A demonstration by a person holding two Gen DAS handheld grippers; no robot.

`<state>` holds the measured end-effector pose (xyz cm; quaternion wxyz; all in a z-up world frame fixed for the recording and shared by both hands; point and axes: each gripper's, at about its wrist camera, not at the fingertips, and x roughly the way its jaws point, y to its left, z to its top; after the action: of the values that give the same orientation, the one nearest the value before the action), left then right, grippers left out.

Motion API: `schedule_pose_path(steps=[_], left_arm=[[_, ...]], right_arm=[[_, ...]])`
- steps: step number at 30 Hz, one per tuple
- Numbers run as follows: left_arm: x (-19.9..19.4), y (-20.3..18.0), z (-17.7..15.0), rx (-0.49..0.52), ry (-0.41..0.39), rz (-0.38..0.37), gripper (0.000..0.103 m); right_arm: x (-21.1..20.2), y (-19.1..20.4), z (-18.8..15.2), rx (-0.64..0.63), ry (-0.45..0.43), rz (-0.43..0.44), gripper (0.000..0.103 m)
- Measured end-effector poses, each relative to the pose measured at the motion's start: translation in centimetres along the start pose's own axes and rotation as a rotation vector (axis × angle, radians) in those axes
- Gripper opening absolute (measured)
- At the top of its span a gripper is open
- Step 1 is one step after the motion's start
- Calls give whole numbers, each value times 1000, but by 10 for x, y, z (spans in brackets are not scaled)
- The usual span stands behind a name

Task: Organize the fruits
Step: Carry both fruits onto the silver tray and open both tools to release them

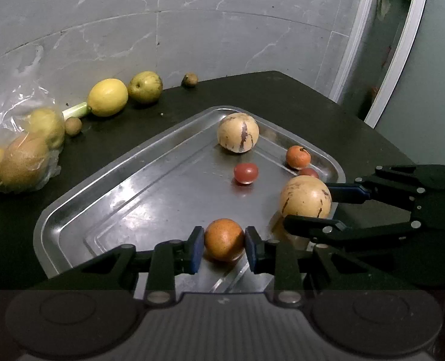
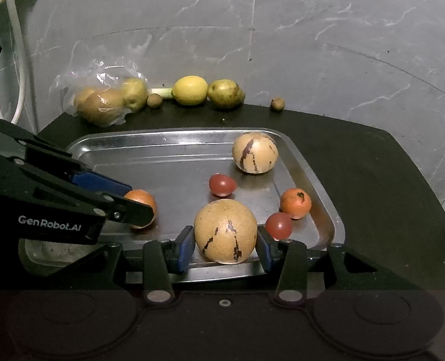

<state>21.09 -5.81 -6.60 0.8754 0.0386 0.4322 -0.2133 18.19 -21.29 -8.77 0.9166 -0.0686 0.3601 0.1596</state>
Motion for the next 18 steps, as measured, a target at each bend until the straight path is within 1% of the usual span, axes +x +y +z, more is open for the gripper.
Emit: schedule_pose_path(steps=[8, 14, 17, 18], left_arm=[[1, 1, -1, -1, 16, 6, 33], [0, 4, -3, -27, 26, 1, 35], [-6, 6, -3, -36, 19, -1, 42], [-8, 6, -3, -37, 15, -1, 50]], right_arm=[[-1, -1, 1, -3, 3, 2, 46], [-1, -1, 1, -2, 4, 4, 47], [-4, -2, 1, -4, -3, 6, 50], [-5, -2, 1, -2, -4, 8, 51]])
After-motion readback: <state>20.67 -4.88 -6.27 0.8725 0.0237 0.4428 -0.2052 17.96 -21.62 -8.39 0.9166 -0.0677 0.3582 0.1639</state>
